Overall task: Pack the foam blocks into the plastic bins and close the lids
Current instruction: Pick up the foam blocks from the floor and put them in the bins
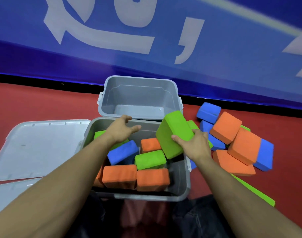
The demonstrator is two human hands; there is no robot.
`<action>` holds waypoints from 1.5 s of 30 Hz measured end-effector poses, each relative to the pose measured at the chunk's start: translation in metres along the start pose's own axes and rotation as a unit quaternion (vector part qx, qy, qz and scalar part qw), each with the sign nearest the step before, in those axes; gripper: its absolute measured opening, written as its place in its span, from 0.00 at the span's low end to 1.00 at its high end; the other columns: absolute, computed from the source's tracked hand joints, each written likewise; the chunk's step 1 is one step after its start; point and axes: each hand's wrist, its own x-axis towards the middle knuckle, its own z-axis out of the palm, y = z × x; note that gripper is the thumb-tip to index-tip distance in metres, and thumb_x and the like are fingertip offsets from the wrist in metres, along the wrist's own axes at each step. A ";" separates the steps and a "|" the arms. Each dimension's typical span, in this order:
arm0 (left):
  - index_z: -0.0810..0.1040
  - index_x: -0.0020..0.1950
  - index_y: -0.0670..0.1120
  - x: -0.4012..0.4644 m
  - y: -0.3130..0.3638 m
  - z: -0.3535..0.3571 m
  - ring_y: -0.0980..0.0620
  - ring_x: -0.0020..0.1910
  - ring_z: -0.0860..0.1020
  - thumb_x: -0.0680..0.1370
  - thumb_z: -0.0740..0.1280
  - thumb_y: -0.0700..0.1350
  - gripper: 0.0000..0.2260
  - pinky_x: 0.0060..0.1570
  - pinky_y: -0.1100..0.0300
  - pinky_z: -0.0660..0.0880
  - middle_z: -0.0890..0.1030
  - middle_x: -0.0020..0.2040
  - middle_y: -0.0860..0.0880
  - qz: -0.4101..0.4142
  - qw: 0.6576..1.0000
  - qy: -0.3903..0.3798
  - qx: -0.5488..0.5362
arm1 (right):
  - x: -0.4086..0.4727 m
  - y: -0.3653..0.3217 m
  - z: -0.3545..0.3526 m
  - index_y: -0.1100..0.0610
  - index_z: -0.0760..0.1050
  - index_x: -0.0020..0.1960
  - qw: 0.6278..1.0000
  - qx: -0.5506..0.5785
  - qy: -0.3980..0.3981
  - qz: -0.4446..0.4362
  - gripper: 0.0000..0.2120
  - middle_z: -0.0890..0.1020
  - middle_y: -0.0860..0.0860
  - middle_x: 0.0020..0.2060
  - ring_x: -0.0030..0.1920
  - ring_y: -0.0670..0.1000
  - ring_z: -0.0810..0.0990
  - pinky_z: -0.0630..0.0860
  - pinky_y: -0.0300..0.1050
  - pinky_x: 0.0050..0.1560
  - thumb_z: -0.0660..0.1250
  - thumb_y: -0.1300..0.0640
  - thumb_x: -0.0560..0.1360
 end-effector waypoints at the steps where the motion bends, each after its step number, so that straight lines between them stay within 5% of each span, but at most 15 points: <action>1: 0.68 0.76 0.43 0.001 0.001 0.002 0.46 0.71 0.73 0.77 0.73 0.55 0.32 0.69 0.54 0.69 0.72 0.74 0.44 0.000 1.000 -0.002 0.015 | -0.002 0.001 -0.001 0.55 0.70 0.72 1.000 -0.002 -0.004 -0.021 0.46 0.70 0.56 0.64 0.65 0.60 0.75 0.72 0.54 0.68 0.77 0.31 0.63; 8: 0.69 0.76 0.41 0.006 0.006 0.002 0.45 0.73 0.71 0.82 0.64 0.57 0.28 0.70 0.53 0.66 0.72 0.75 0.42 -0.007 0.998 0.030 0.053 | -0.018 -0.019 0.012 0.51 0.70 0.66 0.986 -0.059 -0.019 -0.153 0.41 0.68 0.51 0.60 0.66 0.55 0.67 0.71 0.53 0.65 0.81 0.36 0.61; 13: 0.72 0.74 0.42 0.006 0.007 0.006 0.44 0.71 0.73 0.84 0.57 0.59 0.26 0.68 0.53 0.67 0.75 0.72 0.42 -0.009 0.997 0.023 0.068 | -0.023 -0.025 0.032 0.47 0.68 0.69 0.973 -0.096 -0.142 -0.155 0.40 0.69 0.48 0.63 0.68 0.51 0.67 0.71 0.52 0.67 0.74 0.29 0.65; 17: 0.71 0.74 0.41 0.004 0.007 0.014 0.45 0.71 0.73 0.84 0.57 0.59 0.27 0.70 0.54 0.67 0.75 0.73 0.43 0.003 0.997 0.000 0.083 | -0.017 -0.019 0.035 0.47 0.71 0.68 0.978 -0.065 -0.119 -0.158 0.33 0.73 0.49 0.62 0.67 0.52 0.71 0.70 0.51 0.68 0.72 0.32 0.69; 35: 0.68 0.76 0.42 -0.015 0.070 0.128 0.46 0.73 0.70 0.83 0.60 0.57 0.26 0.72 0.54 0.64 0.72 0.74 0.42 0.123 0.972 -0.108 0.165 | 0.007 0.083 -0.034 0.55 0.69 0.74 0.986 0.013 -0.161 -0.039 0.34 0.72 0.54 0.71 0.70 0.53 0.72 0.68 0.50 0.71 0.73 0.41 0.75; 45: 0.68 0.76 0.45 -0.026 0.124 0.295 0.45 0.68 0.75 0.82 0.63 0.58 0.26 0.71 0.53 0.68 0.73 0.73 0.44 0.038 0.976 -0.208 0.051 | 0.015 0.247 -0.099 0.60 0.68 0.74 0.978 0.116 -0.097 0.143 0.36 0.73 0.56 0.71 0.71 0.55 0.72 0.66 0.44 0.68 0.76 0.46 0.74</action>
